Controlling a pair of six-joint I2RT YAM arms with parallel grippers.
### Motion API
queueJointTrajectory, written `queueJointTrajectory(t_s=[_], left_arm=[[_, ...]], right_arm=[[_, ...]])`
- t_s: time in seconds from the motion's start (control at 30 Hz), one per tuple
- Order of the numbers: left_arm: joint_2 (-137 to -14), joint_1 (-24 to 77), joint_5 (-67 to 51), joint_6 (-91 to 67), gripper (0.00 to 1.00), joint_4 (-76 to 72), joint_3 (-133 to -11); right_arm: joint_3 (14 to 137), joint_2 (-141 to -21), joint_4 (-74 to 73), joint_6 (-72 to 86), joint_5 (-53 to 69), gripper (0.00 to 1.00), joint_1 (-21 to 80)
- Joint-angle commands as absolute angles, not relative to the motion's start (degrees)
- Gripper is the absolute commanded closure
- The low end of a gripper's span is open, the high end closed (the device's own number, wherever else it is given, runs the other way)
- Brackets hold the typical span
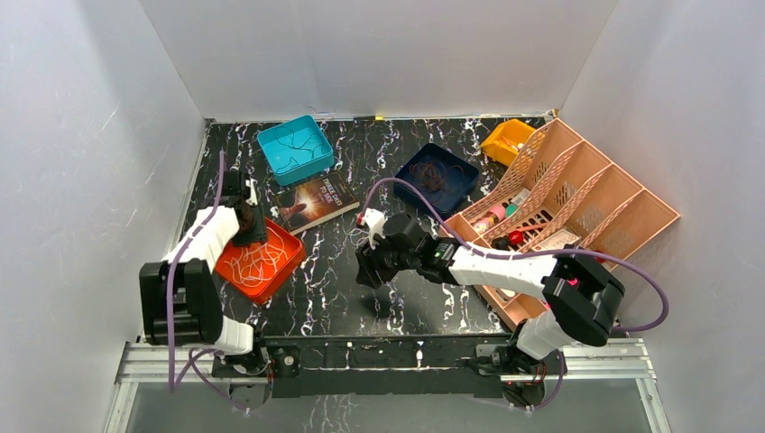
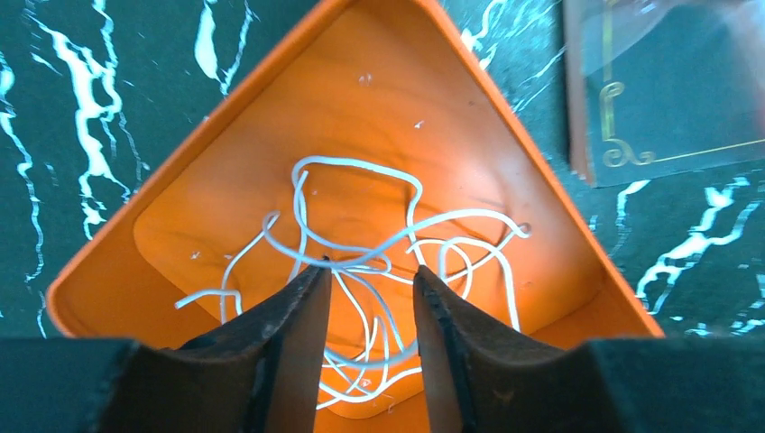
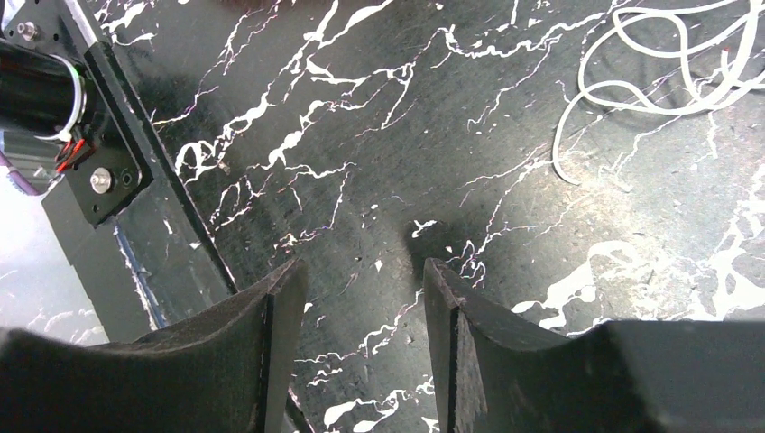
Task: Untangle the cables
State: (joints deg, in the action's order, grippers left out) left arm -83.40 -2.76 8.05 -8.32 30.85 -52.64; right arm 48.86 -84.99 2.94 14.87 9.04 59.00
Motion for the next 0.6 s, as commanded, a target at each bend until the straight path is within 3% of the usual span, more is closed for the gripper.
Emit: queueJointTrajectory(t_s=[0.0, 0.3, 0.57], left_arm=[[-75.99, -2.86, 7.52, -9.57, 0.6, 30.71, -55.35], [-73.07, -2.83, 9.09, -10.1, 0.54, 31.27, -56.23], [-67.64, -1.99, 2.97, -11.29, 0.55, 31.15, -59.73]], right_arm=[[48.02, -81.93, 5.4, 15.01, 6.57, 0.41, 59.24], [45.75, -77.65, 6.09, 16.05, -1.37, 0.39, 59.23], [45.36, -76.27, 2.6, 22.26, -13.57, 0.38, 58.31]])
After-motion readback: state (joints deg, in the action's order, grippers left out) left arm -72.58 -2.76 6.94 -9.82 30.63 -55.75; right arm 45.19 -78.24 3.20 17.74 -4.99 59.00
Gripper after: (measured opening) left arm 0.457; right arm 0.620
